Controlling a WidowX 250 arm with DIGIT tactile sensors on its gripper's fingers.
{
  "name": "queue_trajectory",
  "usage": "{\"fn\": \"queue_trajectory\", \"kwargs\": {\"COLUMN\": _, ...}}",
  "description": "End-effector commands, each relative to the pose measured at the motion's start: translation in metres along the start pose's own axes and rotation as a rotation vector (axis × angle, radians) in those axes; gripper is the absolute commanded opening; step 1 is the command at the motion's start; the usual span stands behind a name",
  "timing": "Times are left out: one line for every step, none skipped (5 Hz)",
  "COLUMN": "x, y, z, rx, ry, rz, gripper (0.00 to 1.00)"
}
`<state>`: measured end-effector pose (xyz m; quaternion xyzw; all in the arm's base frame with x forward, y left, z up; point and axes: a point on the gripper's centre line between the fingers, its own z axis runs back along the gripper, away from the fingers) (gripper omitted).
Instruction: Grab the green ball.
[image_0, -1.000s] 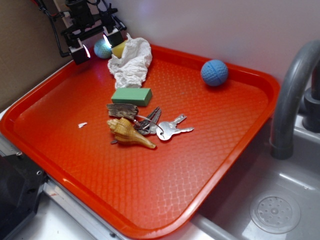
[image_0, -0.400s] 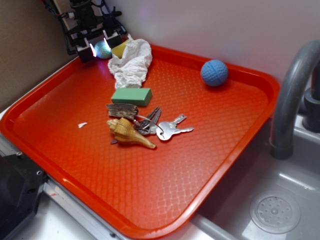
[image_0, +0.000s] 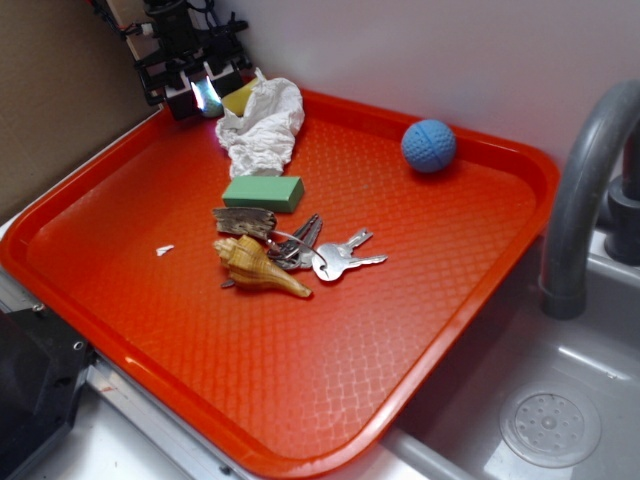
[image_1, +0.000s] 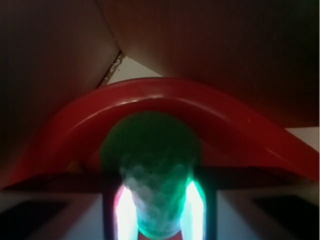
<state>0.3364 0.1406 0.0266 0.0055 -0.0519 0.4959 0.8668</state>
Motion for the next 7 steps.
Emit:
{"fn": "queue_trajectory", "kwargs": {"x": 0.003, "y": -0.009, "z": 0.020, "rx": -0.058, "ry": -0.081, "rz": -0.056, "gripper": 0.00}}
{"fn": "queue_trajectory", "kwargs": {"x": -0.002, "y": 0.000, "z": 0.040, "rx": -0.020, "ry": -0.067, "rz": -0.129, "gripper": 0.00}}
{"fn": "queue_trajectory", "kwargs": {"x": -0.021, "y": 0.040, "z": 0.094, "rx": 0.004, "ry": -0.017, "rz": -0.206, "gripper": 0.00}}
{"fn": "queue_trajectory", "kwargs": {"x": -0.052, "y": 0.072, "z": 0.143, "rx": -0.116, "ry": -0.035, "rz": -0.268, "gripper": 0.00}}
{"fn": "queue_trajectory", "kwargs": {"x": -0.077, "y": 0.083, "z": 0.194, "rx": -0.186, "ry": -0.018, "rz": -0.390, "gripper": 0.00}}
{"fn": "queue_trajectory", "kwargs": {"x": -0.095, "y": 0.076, "z": 0.246, "rx": -0.150, "ry": -0.020, "rz": -0.519, "gripper": 0.00}}
{"fn": "queue_trajectory", "kwargs": {"x": -0.106, "y": 0.069, "z": 0.234, "rx": -0.095, "ry": -0.042, "rz": -0.599, "gripper": 0.00}}
